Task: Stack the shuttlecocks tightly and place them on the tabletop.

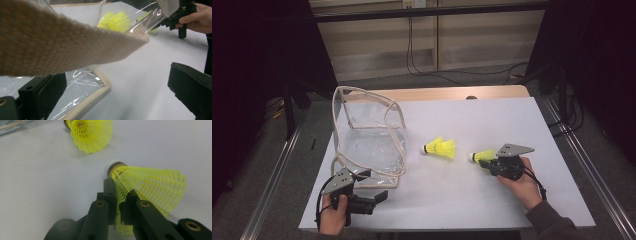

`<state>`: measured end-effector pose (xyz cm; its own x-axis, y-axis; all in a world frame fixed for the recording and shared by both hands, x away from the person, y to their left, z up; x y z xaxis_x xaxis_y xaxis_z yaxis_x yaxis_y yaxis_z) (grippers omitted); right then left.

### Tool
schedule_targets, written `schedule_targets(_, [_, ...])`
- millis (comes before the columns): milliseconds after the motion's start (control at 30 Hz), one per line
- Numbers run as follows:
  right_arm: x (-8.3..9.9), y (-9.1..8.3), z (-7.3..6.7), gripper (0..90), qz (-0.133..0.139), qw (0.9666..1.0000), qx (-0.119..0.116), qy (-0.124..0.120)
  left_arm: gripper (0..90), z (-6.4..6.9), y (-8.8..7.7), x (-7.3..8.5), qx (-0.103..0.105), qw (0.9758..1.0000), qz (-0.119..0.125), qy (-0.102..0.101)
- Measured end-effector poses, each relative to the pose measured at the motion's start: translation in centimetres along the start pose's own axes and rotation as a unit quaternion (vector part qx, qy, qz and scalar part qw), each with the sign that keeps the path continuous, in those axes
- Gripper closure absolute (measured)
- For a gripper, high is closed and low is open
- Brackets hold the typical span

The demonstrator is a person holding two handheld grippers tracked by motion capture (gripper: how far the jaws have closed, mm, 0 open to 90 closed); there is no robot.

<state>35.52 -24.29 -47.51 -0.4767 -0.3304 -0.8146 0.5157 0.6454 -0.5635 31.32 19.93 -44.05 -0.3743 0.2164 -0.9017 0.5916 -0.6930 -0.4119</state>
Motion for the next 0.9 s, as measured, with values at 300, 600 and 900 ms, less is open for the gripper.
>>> schedule_targets(300, [-0.10, -0.26, 0.16, 88.3, 0.012, 0.9999, -0.005, 0.011, 2.0, -0.01, -0.04, -0.03, -0.001, 1.0000, 0.001, 0.001])
schedule_targets(600, [-0.42, -0.81, 0.47, 88.5, 0.025, 0.9994, -0.008, 0.021, 2.0, 0.01, -0.04, -0.04, 0.000, 1.0000, 0.001, 0.002])
schedule_targets(900, [-0.89, -0.96, 0.53, 88.5, 0.036, 0.9991, -0.012, 0.021, 2.0, 0.01, -0.04, -0.05, 0.000, 1.0000, 0.001, 0.002])
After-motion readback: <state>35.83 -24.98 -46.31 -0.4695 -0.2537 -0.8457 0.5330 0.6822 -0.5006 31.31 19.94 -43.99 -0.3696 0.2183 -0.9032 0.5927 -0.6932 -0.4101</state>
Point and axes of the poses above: each handheld gripper's, and its own axes: y roughly forward along the jaws, x roughly out of its underside, z roughly to its right, the point moved 3 cm from there along y, roughly forward along the jaws, and after that the axes turned 8 degrees about -x, right-handed, at the moved point
